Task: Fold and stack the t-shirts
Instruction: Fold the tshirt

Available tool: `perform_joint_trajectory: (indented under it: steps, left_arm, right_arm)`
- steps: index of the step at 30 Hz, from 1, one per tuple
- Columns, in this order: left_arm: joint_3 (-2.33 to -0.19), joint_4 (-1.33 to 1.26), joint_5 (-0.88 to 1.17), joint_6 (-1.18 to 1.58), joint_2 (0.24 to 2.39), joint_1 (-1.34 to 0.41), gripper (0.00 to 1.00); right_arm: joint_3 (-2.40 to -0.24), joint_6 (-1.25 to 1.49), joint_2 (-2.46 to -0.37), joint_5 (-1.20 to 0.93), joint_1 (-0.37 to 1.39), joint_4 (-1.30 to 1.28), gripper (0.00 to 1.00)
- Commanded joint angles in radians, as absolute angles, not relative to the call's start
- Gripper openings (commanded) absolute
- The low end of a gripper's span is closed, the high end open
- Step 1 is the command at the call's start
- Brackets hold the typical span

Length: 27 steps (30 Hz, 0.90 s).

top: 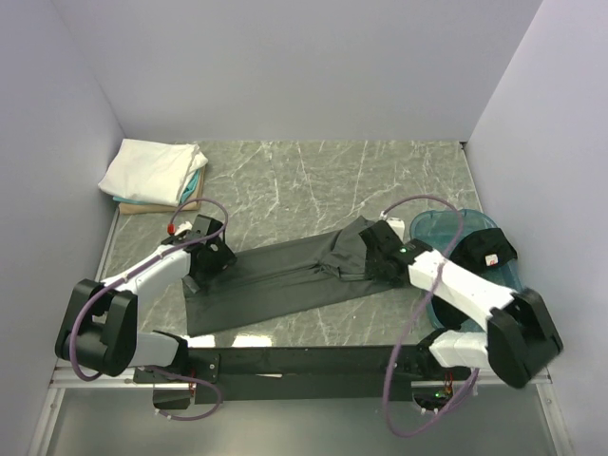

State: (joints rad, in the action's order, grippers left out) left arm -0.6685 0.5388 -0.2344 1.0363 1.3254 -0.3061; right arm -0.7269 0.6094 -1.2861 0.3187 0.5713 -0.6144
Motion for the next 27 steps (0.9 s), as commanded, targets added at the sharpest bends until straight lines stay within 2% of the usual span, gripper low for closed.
perform_joint_trajectory:
  steps: [1,3,4,7,12,16,21,27]
  left_arm:
    - [-0.708,0.620,-0.288,1.023,1.307,-0.304,0.99]
    - [-0.736,0.658,-0.307,1.041,1.292,-0.325,0.99]
    - [-0.762,0.699,-0.320,1.049,1.273,-0.334,0.99]
    - [-0.796,0.751,-0.321,1.058,1.224,-0.365,0.99]
    - [-0.789,0.755,-0.272,1.023,1.155,-0.400,0.99]
    - [-0.681,0.646,-0.151,0.994,1.141,-0.423,0.99]
    - [-0.603,0.526,-0.028,0.999,1.225,-0.439,0.99]
    - [-0.595,0.485,-0.008,0.999,1.311,-0.474,1.00]
  right_arm:
    - [-0.719,0.607,-1.143,0.215,0.568,-0.569,0.51]
    - [-0.713,0.626,-1.102,0.164,0.566,-0.548,0.62]
    - [-0.712,0.647,-1.076,0.152,0.563,-0.532,0.78]
    - [-0.701,0.692,-1.065,0.107,0.558,-0.508,0.92]
    - [-0.664,0.730,-1.118,0.011,0.551,-0.414,0.93]
    - [-0.637,0.765,-1.170,-0.029,0.500,-0.368,0.93]
    - [-0.621,0.741,-1.277,-0.092,0.428,-0.301,0.93]
    - [-0.687,0.695,-1.461,-0.136,0.355,-0.247,0.93]
